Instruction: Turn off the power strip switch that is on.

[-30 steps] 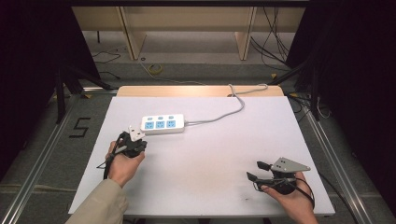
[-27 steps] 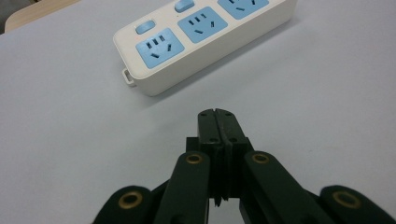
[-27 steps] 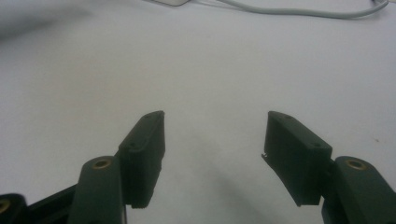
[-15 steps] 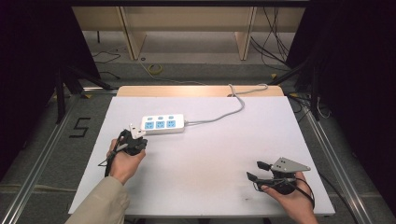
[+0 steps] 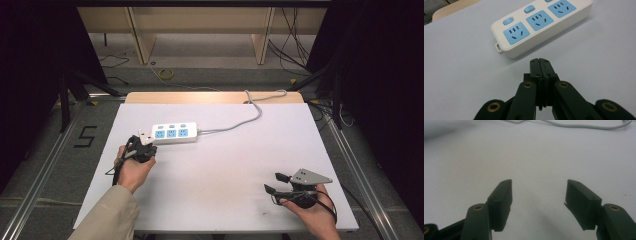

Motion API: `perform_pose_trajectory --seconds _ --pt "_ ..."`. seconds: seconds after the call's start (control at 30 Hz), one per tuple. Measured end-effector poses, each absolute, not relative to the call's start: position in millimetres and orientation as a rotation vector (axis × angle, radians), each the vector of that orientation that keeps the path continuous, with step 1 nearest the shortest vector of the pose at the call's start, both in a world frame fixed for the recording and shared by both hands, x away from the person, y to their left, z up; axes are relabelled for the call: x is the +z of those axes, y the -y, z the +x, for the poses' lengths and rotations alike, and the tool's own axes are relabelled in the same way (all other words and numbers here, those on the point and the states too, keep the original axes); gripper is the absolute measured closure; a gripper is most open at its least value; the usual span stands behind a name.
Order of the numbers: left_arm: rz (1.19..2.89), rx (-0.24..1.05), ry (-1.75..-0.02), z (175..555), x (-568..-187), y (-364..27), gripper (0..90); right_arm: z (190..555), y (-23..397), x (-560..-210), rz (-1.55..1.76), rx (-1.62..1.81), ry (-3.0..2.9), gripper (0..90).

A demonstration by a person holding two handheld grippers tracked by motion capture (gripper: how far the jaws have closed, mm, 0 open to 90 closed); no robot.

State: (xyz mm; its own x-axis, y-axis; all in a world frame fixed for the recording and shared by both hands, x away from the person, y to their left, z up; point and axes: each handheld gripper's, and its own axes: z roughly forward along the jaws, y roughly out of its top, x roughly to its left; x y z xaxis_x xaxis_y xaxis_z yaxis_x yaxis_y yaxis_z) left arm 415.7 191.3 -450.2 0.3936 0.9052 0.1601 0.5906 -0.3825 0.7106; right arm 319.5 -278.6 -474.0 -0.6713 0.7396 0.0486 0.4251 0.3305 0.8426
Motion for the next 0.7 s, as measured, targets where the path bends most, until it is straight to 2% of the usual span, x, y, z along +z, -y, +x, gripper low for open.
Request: perform_pose_trajectory --seconds 0.7 --pt "2.133 0.730 -1.296 435.7 -444.4 -192.7 89.8 319.8 278.6 -474.5 1.037 1.267 -2.259 39.2"
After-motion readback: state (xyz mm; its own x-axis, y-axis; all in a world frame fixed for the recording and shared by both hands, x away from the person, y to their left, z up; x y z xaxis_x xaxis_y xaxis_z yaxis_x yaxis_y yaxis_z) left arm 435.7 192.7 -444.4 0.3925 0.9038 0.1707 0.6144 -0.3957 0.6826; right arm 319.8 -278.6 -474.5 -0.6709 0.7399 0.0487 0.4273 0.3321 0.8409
